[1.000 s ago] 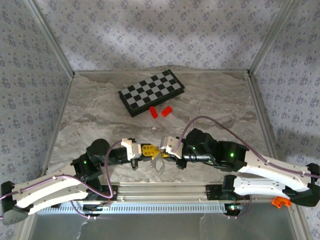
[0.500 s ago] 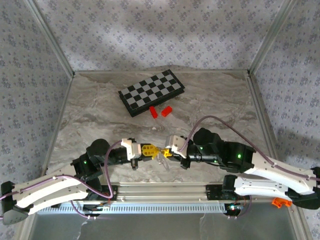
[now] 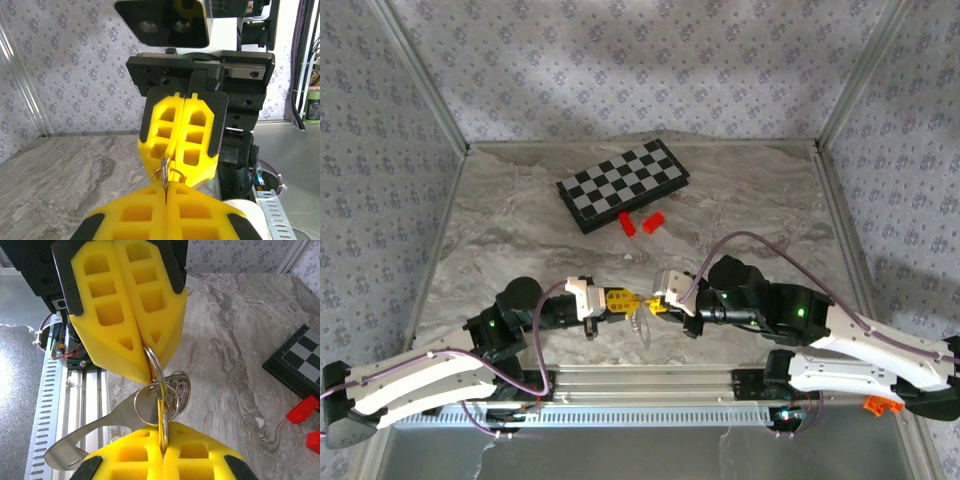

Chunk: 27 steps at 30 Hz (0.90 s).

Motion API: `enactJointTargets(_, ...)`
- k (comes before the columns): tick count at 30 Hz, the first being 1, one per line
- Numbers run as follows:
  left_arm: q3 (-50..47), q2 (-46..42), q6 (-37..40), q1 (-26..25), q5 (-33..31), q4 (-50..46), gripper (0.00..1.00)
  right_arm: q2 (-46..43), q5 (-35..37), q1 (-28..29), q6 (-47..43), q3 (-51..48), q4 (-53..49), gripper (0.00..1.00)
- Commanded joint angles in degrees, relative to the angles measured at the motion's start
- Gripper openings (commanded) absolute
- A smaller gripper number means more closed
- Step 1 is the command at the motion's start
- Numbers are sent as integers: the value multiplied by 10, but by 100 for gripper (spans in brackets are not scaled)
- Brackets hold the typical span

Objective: Put the keys on the keyring

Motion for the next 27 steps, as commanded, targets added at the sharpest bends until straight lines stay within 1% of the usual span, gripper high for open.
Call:
enactJointTargets(1, 27, 8, 11, -2, 9, -16, 0, -12, 7, -5, 3, 3, 14, 0)
enactJointTargets(14, 35, 36, 12, -2, 19, -44, 0, -14, 28, -13, 4, 6, 17, 0)
enactJointTargets(24, 22, 27, 12, -2, -9, -49, 0, -12, 42, -16, 8, 3, 13, 0)
enactJointTargets(26, 19, 28, 13, -2, -13, -50, 6, -9, 44, -16, 10, 4, 10, 0)
enactJointTargets(27, 18, 28, 13, -2, -14, -51, 11, -6, 46, -16, 10, 6, 10, 0)
